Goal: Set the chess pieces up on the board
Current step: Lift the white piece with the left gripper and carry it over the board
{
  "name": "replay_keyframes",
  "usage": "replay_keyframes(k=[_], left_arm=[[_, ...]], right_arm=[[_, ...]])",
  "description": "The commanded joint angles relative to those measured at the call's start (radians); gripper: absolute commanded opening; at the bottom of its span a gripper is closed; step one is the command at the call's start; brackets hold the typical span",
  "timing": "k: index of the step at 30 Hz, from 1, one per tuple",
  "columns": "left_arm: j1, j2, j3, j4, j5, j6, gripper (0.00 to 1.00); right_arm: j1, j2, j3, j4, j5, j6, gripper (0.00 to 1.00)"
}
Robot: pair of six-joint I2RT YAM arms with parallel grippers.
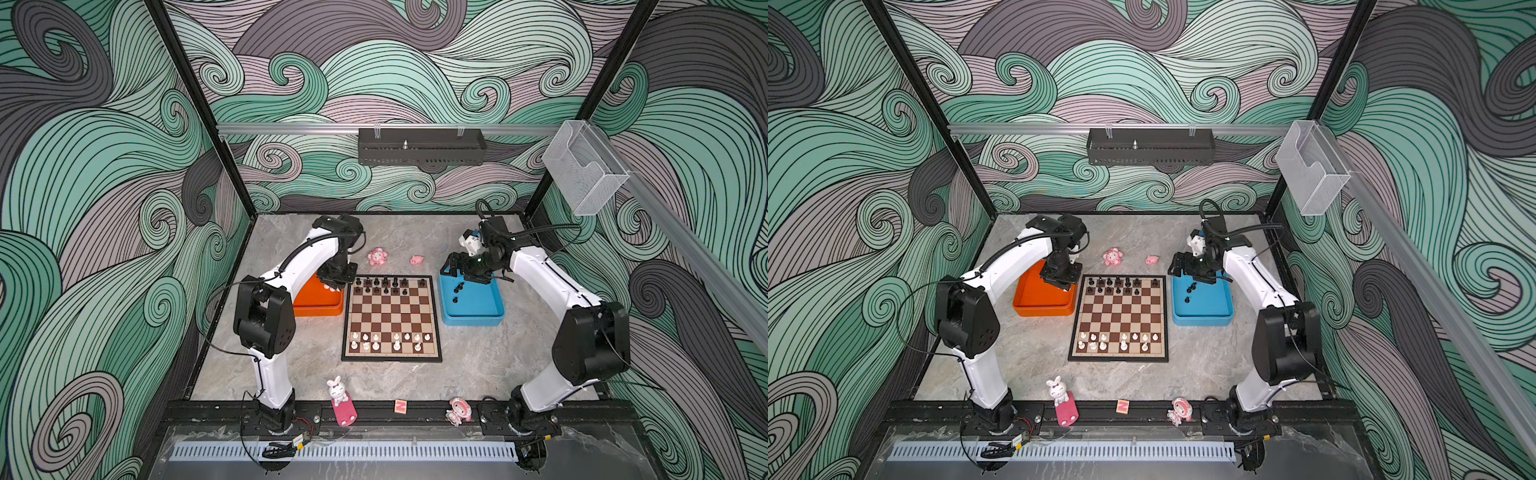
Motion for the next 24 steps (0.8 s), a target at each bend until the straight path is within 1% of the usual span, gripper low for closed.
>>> replay_keyframes(k=[1, 5, 8, 11, 15, 20, 24], left_arm=[[-0.082, -0.064, 0.011, -0.057, 0.052, -0.035, 0.17], [-0.191, -0.108, -0.045, -0.032, 0.069, -0.076, 0.17], [-0.254, -0.128, -0.099, 0.0, 0.082, -0.11, 0.18], [-0.313, -0.151, -0.171, 0.068, 0.105, -0.135, 0.18], [-0.375, -0.146, -0.228, 0.134, 0.121, -0.168, 0.18], [-0.442, -0.111, -0.247, 0.185, 0.126, -0.184, 0.18], [-0.477, -0.084, -0.263, 0.23, 0.135, -0.191, 0.18]], right_arm=[[-0.006, -0.045, -0.031, -0.034, 0.011, 0.004, 0.91], [-0.01, -0.097, -0.071, -0.032, 0.024, 0.004, 0.91], [-0.015, -0.132, -0.094, -0.035, 0.029, 0.006, 0.91], [-0.021, -0.152, -0.104, -0.041, 0.034, 0.0, 0.91], [-0.029, -0.166, -0.113, -0.042, 0.038, -0.007, 0.92], [-0.034, -0.171, -0.133, -0.042, 0.038, -0.011, 0.92], [-0.038, -0.175, -0.15, -0.043, 0.039, -0.017, 0.92]])
